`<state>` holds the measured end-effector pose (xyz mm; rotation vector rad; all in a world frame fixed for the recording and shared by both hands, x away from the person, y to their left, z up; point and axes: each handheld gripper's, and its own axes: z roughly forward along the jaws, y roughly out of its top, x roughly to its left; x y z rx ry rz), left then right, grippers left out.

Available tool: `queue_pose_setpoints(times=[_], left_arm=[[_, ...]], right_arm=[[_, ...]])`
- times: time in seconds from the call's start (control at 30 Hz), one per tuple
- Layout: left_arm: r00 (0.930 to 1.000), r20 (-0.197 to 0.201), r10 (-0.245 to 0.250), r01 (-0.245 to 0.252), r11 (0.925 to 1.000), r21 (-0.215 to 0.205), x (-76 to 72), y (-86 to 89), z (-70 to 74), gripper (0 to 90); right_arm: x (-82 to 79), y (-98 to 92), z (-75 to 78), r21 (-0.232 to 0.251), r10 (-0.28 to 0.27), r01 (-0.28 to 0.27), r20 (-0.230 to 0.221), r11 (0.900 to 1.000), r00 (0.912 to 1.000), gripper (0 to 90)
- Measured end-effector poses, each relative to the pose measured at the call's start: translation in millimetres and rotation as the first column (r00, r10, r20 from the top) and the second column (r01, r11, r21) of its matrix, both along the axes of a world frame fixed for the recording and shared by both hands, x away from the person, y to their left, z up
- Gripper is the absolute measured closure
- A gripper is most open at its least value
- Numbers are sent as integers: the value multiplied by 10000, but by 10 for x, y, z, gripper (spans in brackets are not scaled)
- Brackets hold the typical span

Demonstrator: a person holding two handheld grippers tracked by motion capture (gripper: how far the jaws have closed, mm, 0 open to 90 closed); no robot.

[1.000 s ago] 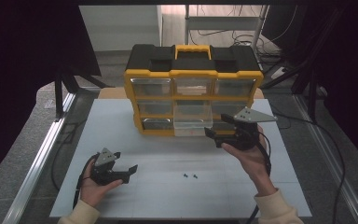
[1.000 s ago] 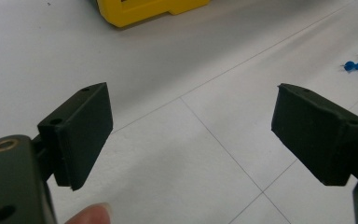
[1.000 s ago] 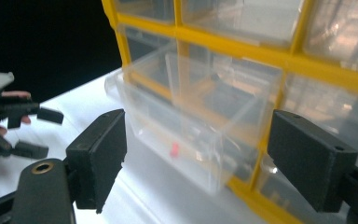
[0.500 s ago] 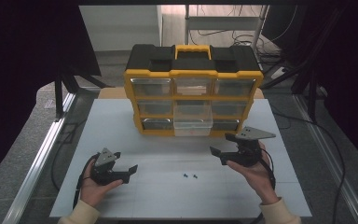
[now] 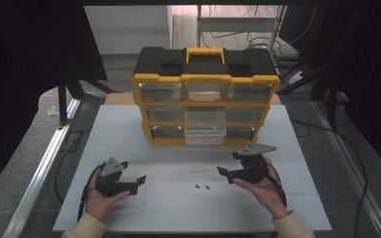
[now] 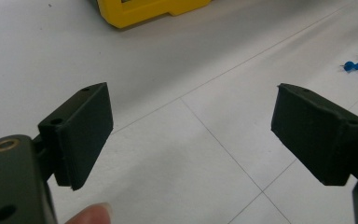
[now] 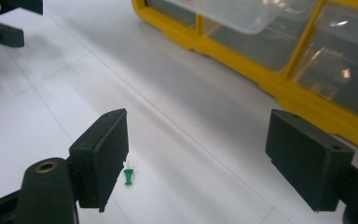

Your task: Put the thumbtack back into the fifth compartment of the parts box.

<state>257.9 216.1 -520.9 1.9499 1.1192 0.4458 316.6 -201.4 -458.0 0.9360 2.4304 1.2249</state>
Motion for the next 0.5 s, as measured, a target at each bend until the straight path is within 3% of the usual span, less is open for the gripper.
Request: queue_pose_setpoints(times=[0.5], left_arm=[[10000, -11, -48, 48, 10000, -45, -1, -15, 6, 131]], right_arm=[[20, 181, -224, -839, 241, -327, -1006, 9959, 9946, 236]])
